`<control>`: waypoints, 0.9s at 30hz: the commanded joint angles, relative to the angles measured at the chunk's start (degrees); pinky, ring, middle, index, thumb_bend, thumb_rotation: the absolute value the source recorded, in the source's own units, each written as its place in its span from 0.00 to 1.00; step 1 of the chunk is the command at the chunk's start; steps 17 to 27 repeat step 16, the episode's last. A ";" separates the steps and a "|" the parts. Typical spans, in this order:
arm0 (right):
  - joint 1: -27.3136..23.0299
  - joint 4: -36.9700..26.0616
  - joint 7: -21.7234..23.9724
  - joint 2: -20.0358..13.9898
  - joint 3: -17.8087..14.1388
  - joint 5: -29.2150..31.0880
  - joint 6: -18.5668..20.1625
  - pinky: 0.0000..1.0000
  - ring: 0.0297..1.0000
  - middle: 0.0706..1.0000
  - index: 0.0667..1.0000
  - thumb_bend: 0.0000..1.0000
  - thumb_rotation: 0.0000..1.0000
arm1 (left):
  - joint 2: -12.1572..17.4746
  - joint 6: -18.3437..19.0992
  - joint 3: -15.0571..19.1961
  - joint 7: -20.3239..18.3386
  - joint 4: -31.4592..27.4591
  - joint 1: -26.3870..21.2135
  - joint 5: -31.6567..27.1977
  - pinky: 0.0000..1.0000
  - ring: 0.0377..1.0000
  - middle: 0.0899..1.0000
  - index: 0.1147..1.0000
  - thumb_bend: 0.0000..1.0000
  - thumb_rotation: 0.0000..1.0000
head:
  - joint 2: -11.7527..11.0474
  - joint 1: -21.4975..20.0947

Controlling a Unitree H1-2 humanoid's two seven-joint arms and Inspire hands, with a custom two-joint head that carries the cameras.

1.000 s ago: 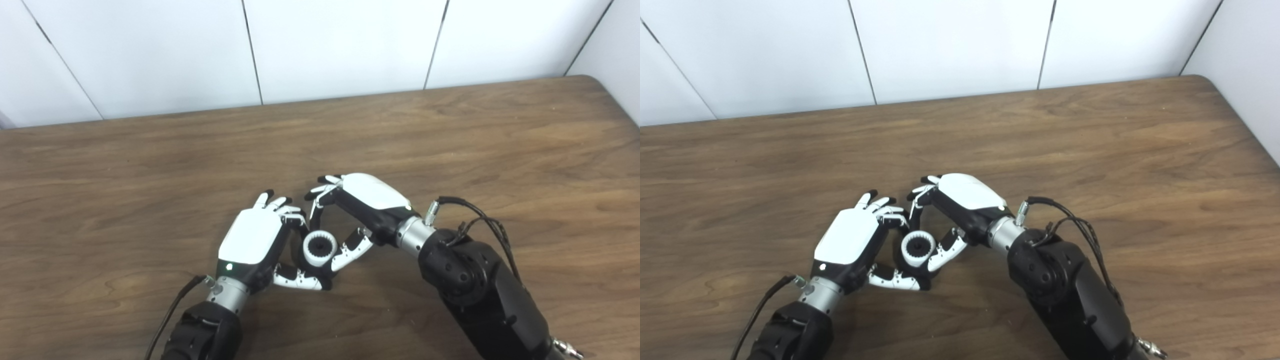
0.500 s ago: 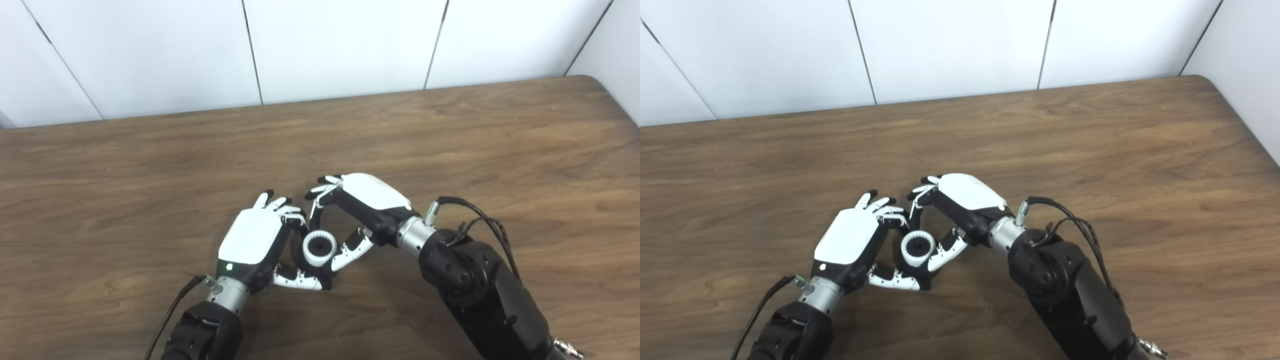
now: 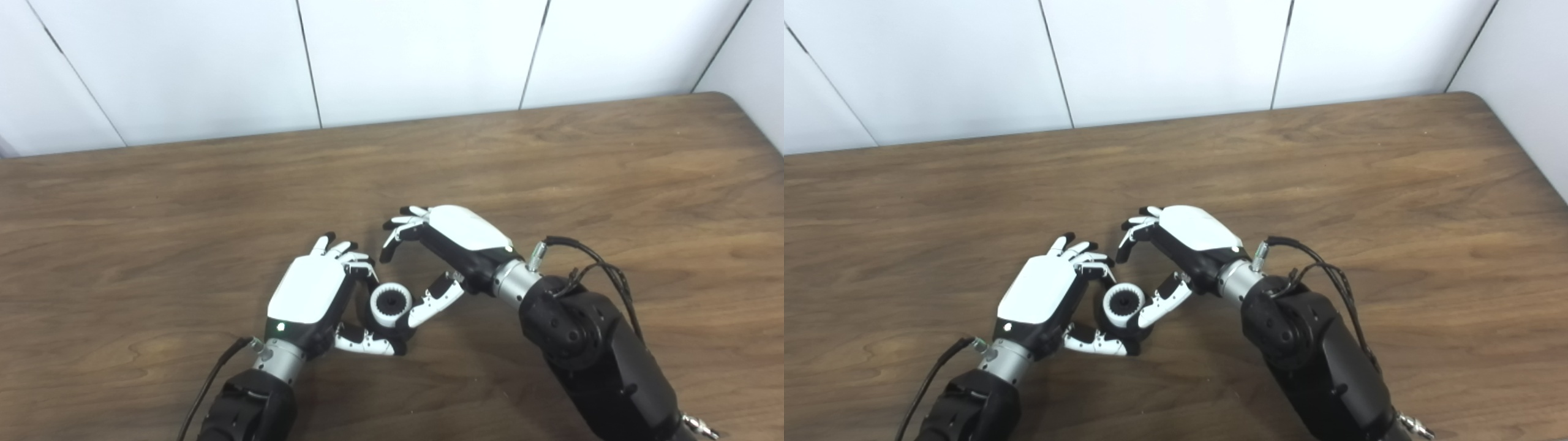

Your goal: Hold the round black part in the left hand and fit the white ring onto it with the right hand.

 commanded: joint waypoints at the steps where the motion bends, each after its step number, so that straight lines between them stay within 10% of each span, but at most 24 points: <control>1: -2.63 -1.23 -1.73 -0.46 -1.43 0.22 -1.34 0.95 0.97 0.87 0.64 1.00 0.29 | 0.31 -0.97 0.18 0.55 -0.99 -1.17 -0.58 1.00 0.89 0.75 0.42 0.52 0.05 | 0.02 -0.01; 27: -3.71 -4.76 2.09 -3.57 -5.31 -1.12 2.42 0.94 0.96 0.88 0.71 1.00 0.31 | 1.32 -0.86 1.43 -0.09 -1.30 -1.48 -1.52 1.00 0.89 0.75 0.42 0.52 0.06 | -0.27 -0.09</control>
